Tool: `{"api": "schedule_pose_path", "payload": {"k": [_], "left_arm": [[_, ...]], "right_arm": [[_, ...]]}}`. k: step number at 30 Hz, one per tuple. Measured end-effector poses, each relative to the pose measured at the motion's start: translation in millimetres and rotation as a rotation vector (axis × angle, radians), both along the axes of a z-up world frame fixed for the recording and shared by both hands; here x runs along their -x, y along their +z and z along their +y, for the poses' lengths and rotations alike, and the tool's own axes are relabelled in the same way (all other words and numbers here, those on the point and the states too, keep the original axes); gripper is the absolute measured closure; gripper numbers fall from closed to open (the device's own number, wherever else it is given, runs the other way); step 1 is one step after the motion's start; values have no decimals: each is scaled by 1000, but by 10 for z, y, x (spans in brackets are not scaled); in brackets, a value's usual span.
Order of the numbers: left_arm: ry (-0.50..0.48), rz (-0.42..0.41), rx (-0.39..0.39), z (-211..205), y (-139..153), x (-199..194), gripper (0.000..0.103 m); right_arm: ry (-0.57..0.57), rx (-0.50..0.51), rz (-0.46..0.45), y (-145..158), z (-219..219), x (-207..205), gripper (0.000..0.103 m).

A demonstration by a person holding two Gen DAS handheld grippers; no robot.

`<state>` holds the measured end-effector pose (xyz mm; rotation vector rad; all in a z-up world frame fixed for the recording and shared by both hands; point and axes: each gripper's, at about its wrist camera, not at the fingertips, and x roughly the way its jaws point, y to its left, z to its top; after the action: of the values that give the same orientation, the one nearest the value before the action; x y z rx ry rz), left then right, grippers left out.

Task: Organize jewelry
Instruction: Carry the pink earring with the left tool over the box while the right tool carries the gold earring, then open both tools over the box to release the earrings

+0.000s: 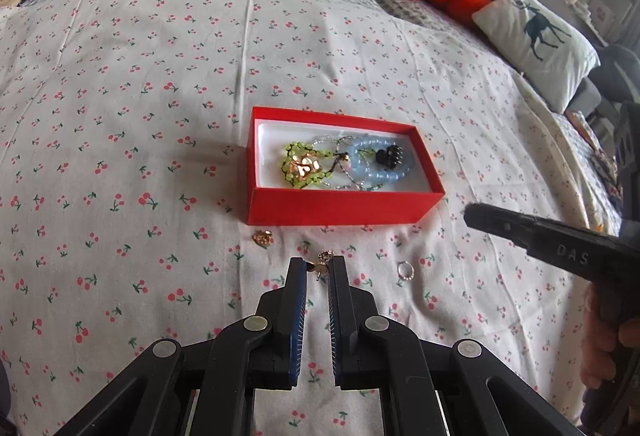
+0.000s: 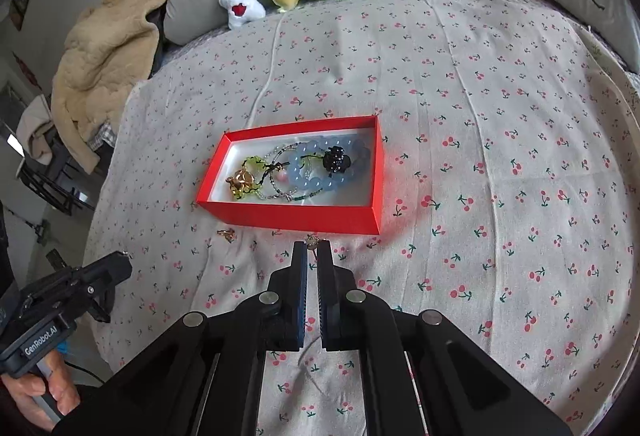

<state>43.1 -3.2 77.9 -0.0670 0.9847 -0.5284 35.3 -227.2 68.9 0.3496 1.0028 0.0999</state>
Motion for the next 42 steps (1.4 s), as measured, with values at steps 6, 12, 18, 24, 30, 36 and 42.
{"api": "schedule_pose_path", "payload": {"k": [6,12,18,24,30,36,42], "left_arm": [[18,-22,-33,-122,178,371,97],[26,-45,-44,-166,247,476,97],[37,-40,-15,-185,192,253,97],[37,-3,23,-178,93,-182,97],[16,15,57,-242,-55,-644,97],[6,31,64,-359,-256,-1051,97],[-12,65,41,-496,-484,-1336,97]], "right_arm": [[19,-32,-30,13,-17,-42,99],[29,-49,-56,0,-129,24,99],[35,-115,-83,-31,-237,43,98],[20,-133,-84,-10,-201,-98,98],[27,-145,-114,-42,-132,-259,98],[32,-154,-124,-136,-99,-486,98],[14,-174,-92,-295,-123,-640,98]]}}
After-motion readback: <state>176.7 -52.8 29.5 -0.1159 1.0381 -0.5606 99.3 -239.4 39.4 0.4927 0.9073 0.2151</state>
